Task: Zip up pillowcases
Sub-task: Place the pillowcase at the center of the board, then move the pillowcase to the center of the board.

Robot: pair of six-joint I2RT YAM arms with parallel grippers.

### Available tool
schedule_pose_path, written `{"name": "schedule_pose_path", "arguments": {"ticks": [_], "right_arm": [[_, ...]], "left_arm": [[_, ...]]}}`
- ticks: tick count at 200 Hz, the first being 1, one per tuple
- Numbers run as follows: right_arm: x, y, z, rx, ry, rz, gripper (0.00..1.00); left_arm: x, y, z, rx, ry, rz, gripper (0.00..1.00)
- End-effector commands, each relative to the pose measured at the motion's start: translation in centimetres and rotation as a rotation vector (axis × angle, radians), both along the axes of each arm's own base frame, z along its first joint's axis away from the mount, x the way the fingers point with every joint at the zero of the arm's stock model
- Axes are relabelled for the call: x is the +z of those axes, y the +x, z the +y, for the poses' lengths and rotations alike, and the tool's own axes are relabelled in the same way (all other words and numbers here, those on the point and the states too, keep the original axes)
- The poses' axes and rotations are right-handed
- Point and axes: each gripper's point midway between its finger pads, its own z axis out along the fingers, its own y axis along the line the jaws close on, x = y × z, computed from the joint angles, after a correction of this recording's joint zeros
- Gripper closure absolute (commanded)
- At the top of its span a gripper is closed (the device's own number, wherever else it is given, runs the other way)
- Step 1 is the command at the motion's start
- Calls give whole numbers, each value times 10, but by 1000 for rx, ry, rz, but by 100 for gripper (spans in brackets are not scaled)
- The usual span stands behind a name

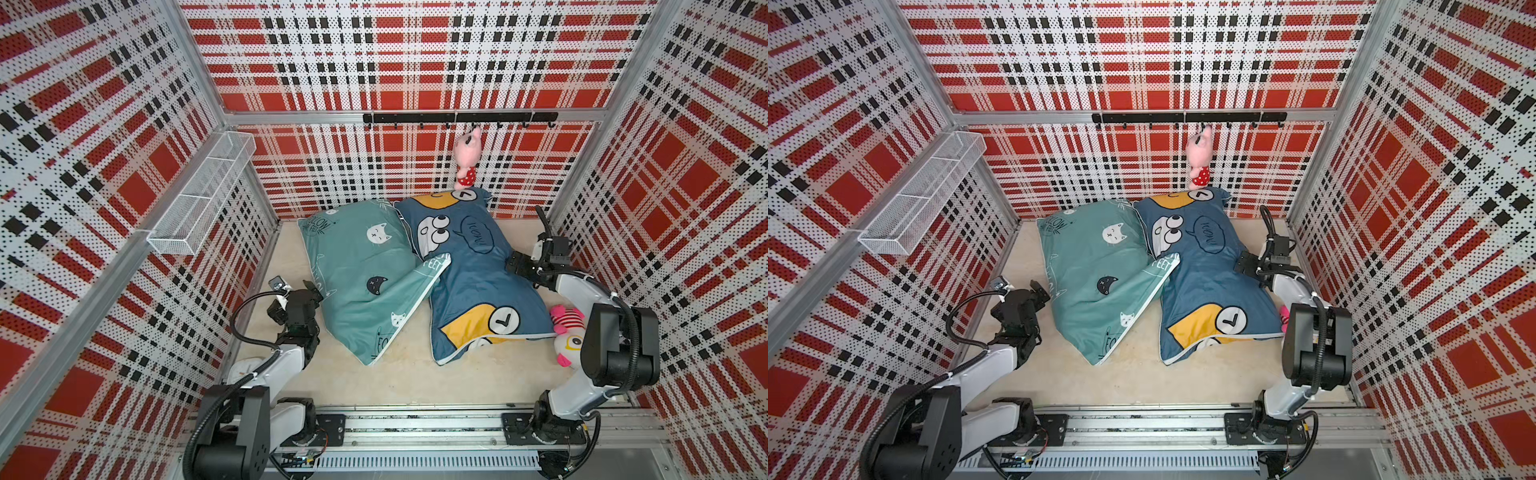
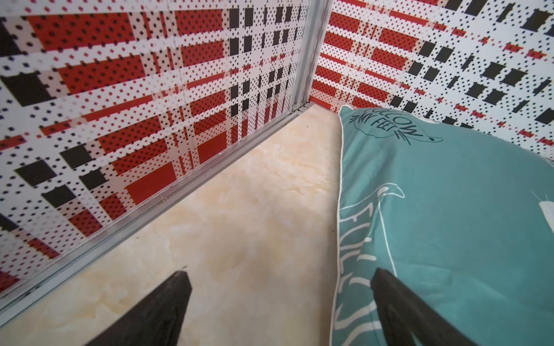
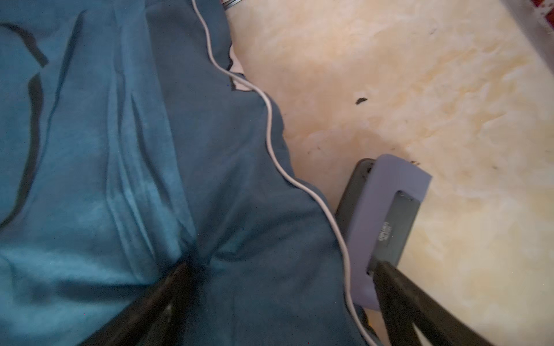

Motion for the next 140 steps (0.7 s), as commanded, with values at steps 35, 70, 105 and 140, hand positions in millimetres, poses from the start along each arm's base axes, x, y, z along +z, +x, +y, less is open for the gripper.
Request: {"name": "schedule_pose_path", "arguments": {"ticks": [35, 70, 105, 140], "right_arm": [[5, -21, 146, 479, 166, -62, 1], [39, -25, 102, 329, -2, -236, 0], [49, -26, 27, 83, -288, -411, 0], [37, -28, -4, -45, -449, -492, 0]], "left_arm": [[17, 31, -15, -113, 78, -114, 2], [16, 44, -25, -178, 103, -133, 2], [10, 53, -34, -226, 141, -113, 2], [15, 53, -39, -251, 192, -121, 2]]}}
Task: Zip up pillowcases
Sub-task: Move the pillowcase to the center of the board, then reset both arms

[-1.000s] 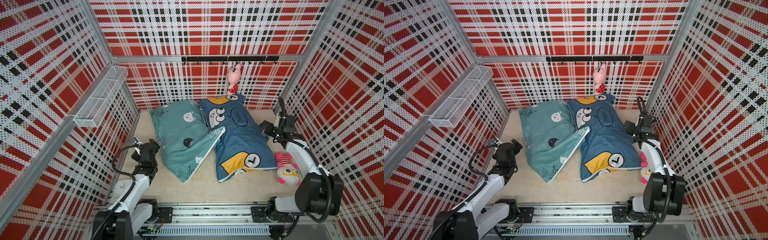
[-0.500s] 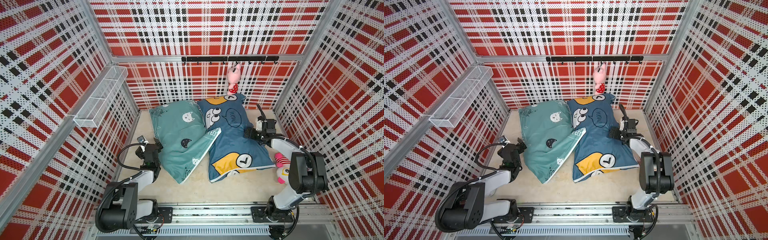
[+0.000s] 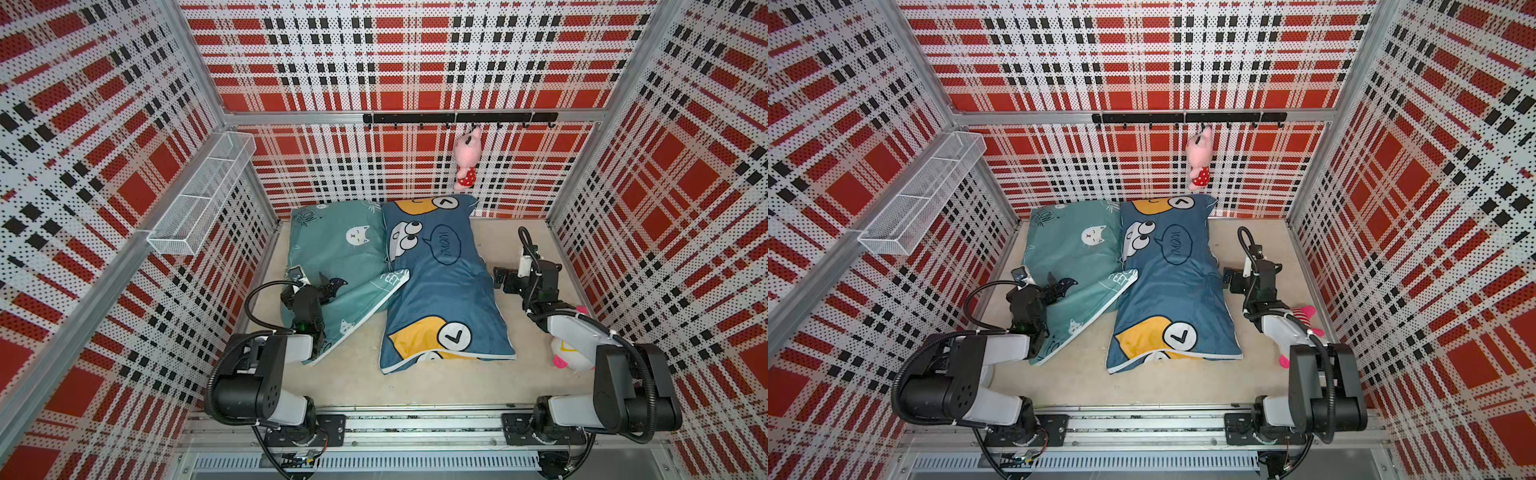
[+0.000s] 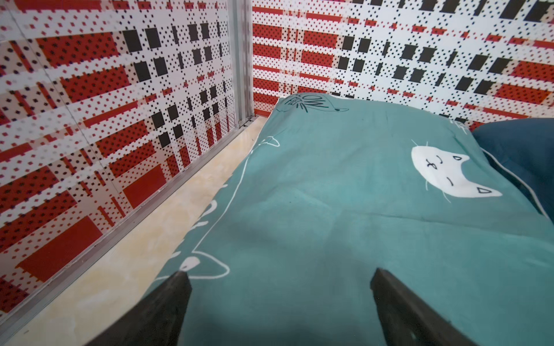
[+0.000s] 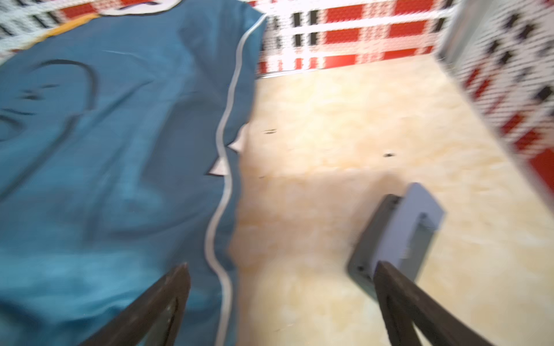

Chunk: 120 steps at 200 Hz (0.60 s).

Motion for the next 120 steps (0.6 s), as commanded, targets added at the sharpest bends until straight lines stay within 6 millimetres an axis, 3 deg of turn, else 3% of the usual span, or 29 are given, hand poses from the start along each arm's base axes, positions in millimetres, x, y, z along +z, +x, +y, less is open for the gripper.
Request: {"name": "schedule_pose_path", "arguments": {"ticks": [1, 42, 83, 92, 120], "right_arm": [[17, 9, -30, -131, -149, -170, 0], [-14, 6, -38, -179, -149, -174, 0], [-10, -24, -37, -197, -148, -293, 0], [1, -30, -41, -225, -151, -386, 0], [-4, -28, -44, -233, -138, -352, 0]], "left_arm": [[22, 7, -5, -35, 50, -72, 2], [24, 5, -5, -59, 74, -138, 2], [22, -8, -6, -78, 72, -167, 2], [20, -13, -6, -81, 72, -186, 2], [21, -14, -6, -85, 74, -192, 2]]}}
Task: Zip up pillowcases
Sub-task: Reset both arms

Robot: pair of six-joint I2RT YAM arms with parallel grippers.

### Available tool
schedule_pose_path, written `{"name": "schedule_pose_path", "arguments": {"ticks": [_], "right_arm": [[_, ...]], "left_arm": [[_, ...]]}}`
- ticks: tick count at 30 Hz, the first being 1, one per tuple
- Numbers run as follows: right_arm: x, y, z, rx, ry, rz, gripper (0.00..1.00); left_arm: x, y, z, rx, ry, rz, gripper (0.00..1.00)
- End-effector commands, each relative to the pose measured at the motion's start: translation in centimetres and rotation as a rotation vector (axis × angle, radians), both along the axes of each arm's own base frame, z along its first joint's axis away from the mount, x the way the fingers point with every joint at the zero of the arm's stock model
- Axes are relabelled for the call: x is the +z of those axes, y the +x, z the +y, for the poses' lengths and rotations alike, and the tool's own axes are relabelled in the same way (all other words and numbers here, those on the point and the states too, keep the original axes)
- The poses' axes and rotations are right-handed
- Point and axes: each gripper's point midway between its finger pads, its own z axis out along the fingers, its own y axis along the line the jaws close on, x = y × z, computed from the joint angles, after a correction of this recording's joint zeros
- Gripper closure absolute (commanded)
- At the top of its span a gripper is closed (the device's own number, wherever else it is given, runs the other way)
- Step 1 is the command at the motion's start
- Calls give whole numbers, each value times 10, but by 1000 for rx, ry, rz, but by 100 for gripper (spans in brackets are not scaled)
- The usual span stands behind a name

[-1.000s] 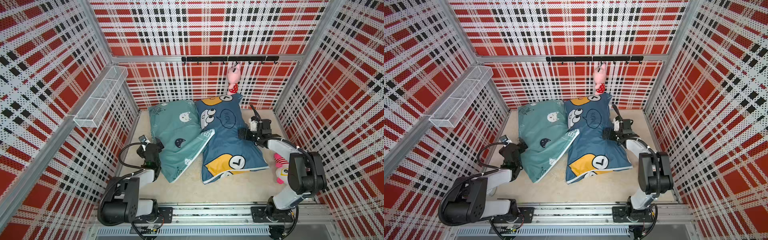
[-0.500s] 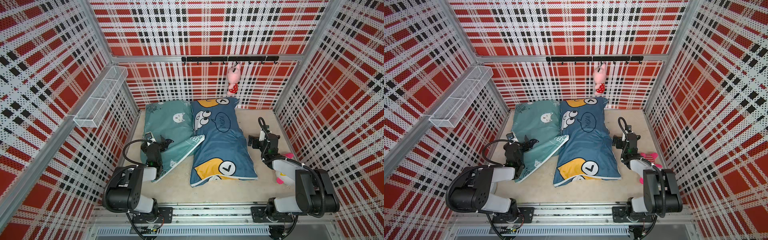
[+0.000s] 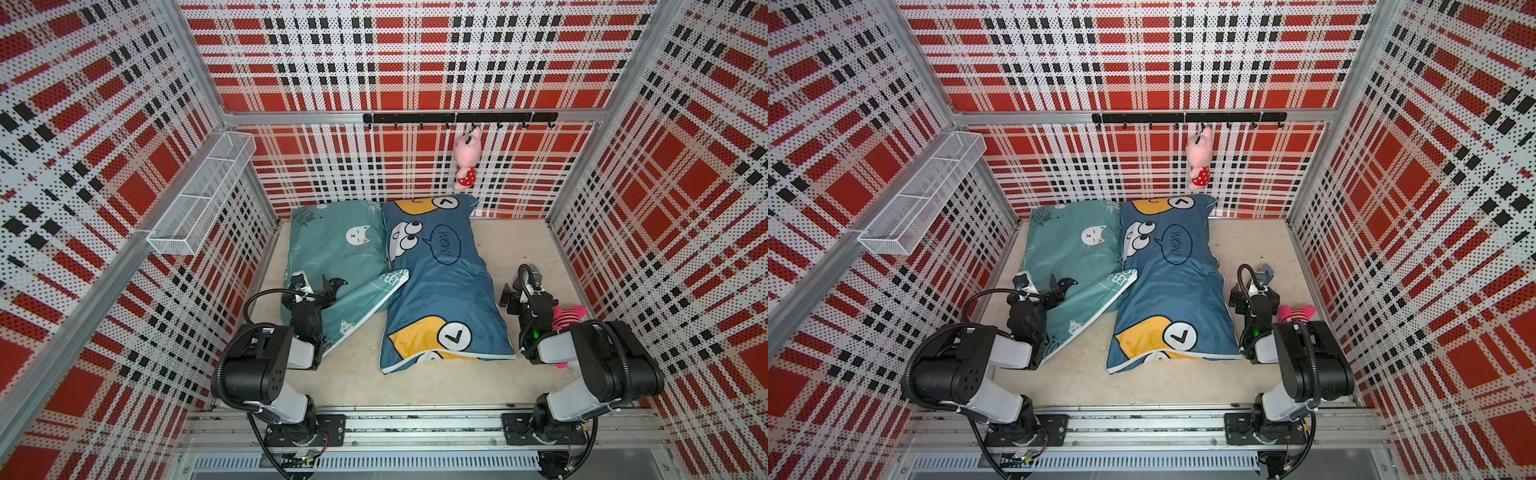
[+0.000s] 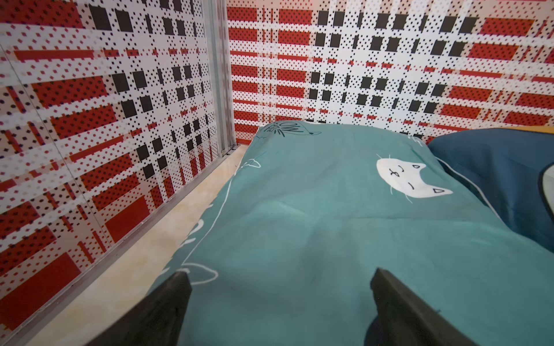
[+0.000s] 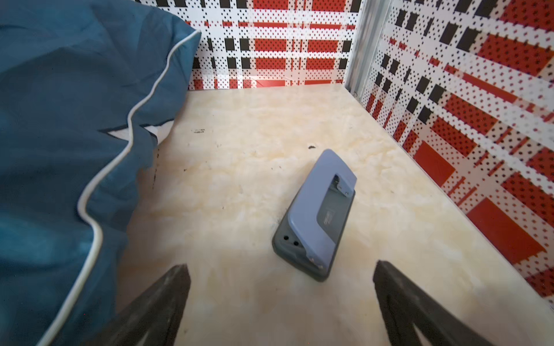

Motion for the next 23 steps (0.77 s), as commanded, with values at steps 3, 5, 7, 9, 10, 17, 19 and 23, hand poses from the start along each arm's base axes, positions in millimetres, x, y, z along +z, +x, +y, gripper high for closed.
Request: {"name": "schedule_pose_path", "arguments": {"ticks": [3, 5, 7, 9, 10, 17, 19, 23], "right_arm": [[36, 8, -7, -42, 5, -147, 0], [38, 6, -9, -51, -2, -167, 0], [38, 7, -9, -53, 0, -164, 0], [37, 7, -7, -52, -9, -159, 0], [38, 7, -6, -51, -12, -160, 0], [37, 9, -5, -47, -21, -151, 0], [37, 10, -4, -42, -16, -149, 0], [38, 10, -4, -44, -19, -155, 0]], "left_arm": [[23, 0, 0, -12, 13, -102, 2], [23, 0, 0, -9, 9, -104, 2], [22, 0, 0, -11, 9, -101, 2], [23, 0, 0, -10, 9, -103, 2], [23, 0, 0, -13, 9, -102, 2], [23, 0, 0, -12, 9, -103, 2], [23, -1, 1, -9, 9, -104, 2], [24, -1, 0, -11, 9, -107, 2]]}}
